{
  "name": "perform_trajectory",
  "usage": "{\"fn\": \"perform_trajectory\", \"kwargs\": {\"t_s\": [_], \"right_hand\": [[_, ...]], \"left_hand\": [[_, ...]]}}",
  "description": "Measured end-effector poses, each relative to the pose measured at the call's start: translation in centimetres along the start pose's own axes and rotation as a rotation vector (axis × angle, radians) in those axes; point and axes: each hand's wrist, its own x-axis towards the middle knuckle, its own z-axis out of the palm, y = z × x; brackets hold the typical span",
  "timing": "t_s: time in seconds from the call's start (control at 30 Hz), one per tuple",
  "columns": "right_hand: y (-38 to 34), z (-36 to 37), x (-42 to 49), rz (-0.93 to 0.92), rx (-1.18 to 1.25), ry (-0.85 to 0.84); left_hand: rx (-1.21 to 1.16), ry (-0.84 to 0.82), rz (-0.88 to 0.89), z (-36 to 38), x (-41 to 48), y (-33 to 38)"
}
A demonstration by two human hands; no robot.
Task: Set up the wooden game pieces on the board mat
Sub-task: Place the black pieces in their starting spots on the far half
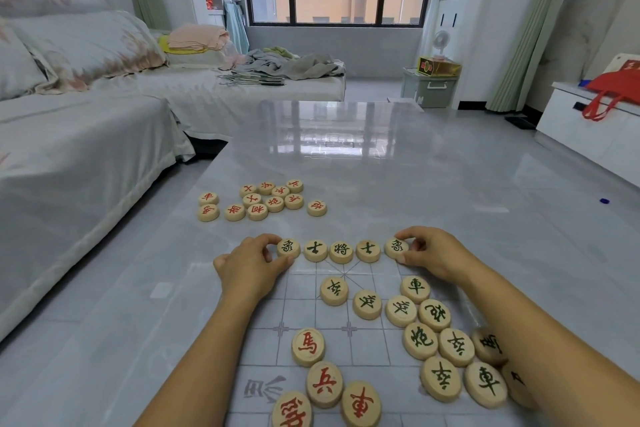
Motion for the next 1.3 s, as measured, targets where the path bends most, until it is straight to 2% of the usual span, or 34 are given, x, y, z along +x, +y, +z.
{"fn": "perform_trajectory", "kwargs": {"t_s": [0.17, 0.33, 0.6, 0.7, 0.8, 0.97, 1.1, 1.2, 1.3], "right_hand": [[0.0, 0.1, -0.1, -0.008, -0.007, -0.014], [-0.2, -1.2, -1.3, -0.023, 0.092, -0.028], [-0.2, -5.0, -8.4, -0.01, 0.311, 0.174], [0.5, -5.7, -10.7, 0.047, 0.246, 0.106], [1.2, -6.5, -11.2, 0.097, 0.064, 0.022], [1.7, -7.4, -11.2, 0.12, -0.041, -0.013], [2.0, -7.1, -11.2, 0.136, -0.082, -0.108], [2.1, -7.0, -11.2, 0.137, -0.097, -0.133], [2.1, -7.0, -11.3, 0.148, -0.089, -0.145]], "left_hand": [[-0.052, -0.011, -0.017, -0.1, 0.0, -0.1], [-0.1, -0.009, -0.041, -0.2, 0.0, 0.0], [-0.222, -0.044, -0.077, -0.6, -0.2, 0.2], [-0.269, -0.075, -0.085, -0.9, -0.2, 0.3], [-0.341, -0.095, -0.118, -1.7, 0.1, 0.2], [-0.369, 0.018, -0.057, -3.0, 0.0, 0.9], [-0.424, -0.193, 0.106, -3.6, -1.6, 3.3], [-0.312, -0.394, 0.259, -3.8, -2.6, 4.7], [-0.146, -0.481, 0.367, -3.6, -2.9, 5.2]]}}
